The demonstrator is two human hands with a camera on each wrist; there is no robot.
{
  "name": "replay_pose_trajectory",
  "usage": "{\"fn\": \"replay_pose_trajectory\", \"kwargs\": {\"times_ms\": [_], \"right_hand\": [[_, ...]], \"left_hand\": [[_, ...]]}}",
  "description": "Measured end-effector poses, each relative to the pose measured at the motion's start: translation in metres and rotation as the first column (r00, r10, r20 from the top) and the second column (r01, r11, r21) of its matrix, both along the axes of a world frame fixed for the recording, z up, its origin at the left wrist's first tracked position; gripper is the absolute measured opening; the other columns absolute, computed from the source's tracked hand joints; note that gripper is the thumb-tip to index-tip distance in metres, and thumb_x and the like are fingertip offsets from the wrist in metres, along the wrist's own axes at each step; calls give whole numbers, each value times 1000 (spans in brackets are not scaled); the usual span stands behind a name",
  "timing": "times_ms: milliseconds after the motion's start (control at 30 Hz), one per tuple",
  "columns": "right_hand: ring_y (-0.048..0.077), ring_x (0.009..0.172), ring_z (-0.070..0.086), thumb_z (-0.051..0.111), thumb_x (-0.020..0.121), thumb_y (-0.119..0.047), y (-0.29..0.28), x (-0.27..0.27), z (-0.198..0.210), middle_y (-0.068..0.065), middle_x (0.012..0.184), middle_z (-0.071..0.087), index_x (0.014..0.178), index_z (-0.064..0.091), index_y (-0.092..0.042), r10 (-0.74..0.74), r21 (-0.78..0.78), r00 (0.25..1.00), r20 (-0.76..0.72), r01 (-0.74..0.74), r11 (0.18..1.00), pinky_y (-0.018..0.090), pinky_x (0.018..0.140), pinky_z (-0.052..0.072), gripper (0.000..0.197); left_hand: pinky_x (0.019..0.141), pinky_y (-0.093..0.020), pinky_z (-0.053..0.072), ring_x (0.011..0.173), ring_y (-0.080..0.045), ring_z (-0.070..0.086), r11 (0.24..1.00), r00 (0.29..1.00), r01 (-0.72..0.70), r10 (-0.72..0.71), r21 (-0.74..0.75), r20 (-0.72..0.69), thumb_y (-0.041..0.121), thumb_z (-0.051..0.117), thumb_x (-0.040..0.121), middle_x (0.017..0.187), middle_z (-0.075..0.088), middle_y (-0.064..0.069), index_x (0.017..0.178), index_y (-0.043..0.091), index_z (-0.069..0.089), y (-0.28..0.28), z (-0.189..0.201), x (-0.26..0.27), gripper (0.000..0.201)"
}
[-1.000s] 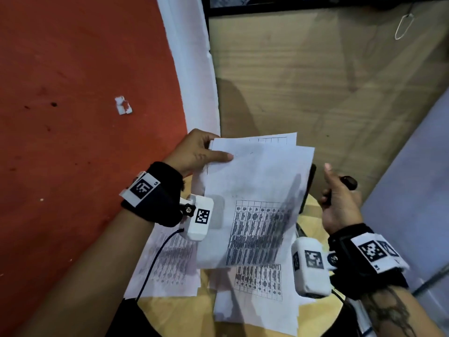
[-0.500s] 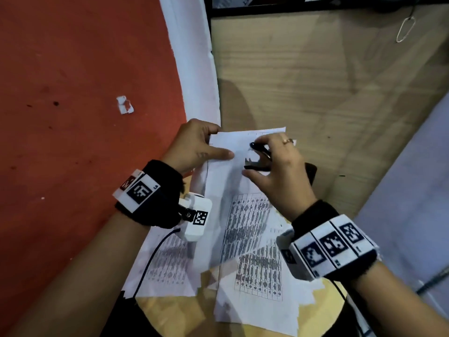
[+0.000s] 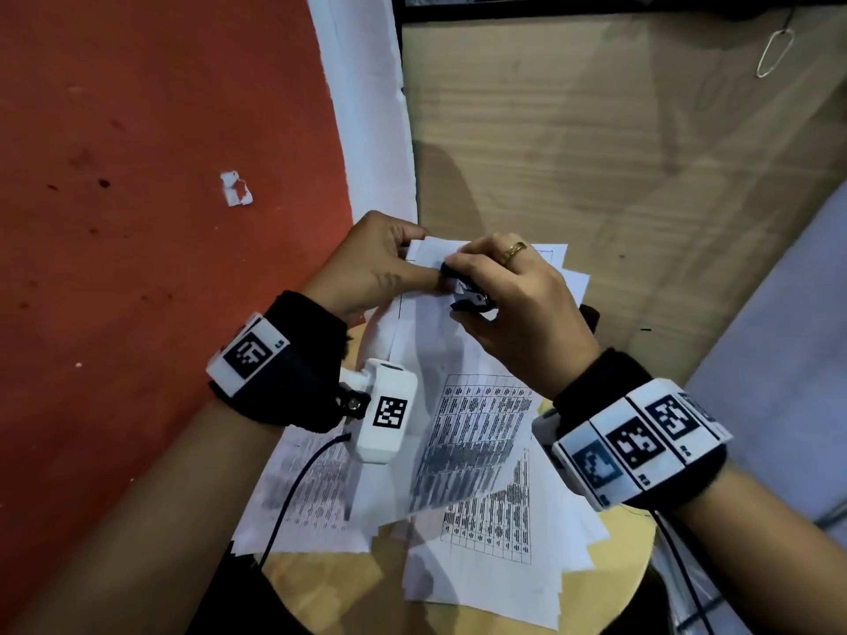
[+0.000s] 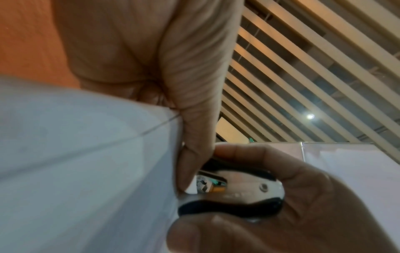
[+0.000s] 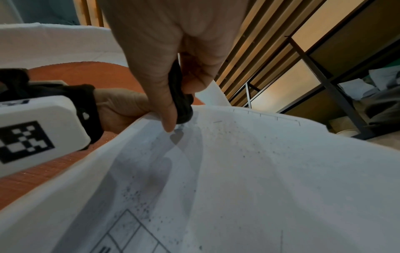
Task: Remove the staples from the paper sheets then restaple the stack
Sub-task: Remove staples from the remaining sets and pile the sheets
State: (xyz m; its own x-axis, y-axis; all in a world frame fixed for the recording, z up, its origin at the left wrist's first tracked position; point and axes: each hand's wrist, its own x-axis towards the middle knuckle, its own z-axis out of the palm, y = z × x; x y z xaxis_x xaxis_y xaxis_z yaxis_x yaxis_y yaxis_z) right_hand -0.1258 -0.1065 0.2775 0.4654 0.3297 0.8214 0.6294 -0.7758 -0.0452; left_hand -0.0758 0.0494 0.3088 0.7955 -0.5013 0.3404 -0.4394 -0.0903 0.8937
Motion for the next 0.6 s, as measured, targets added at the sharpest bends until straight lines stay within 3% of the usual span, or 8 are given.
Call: {"fn": "replay_pose_trajectory", "kwargs": {"times_ms": [433, 600], "right_hand": [[32, 75, 60, 67, 59, 0, 2, 1, 7, 13, 82, 63, 82, 66, 0, -69, -133, 995, 66, 77, 988, 36, 42, 49, 23], [32, 77, 60, 68, 61, -10, 3, 3, 11, 12, 86, 64, 85, 65, -1, -76, -138, 994, 74, 86, 987, 35, 45, 50, 25]], "left_hand": [[61, -15, 51, 63, -2, 65, 998, 999, 44, -45, -45, -31, -17, 69, 68, 65, 71, 7, 81, 7, 68, 3, 0, -3, 27], [67, -19, 54, 68, -7, 65, 998, 999, 9, -12, -59, -51, -12, 72, 66, 70, 72, 4, 83, 4, 68, 9, -1, 4, 24]]}}
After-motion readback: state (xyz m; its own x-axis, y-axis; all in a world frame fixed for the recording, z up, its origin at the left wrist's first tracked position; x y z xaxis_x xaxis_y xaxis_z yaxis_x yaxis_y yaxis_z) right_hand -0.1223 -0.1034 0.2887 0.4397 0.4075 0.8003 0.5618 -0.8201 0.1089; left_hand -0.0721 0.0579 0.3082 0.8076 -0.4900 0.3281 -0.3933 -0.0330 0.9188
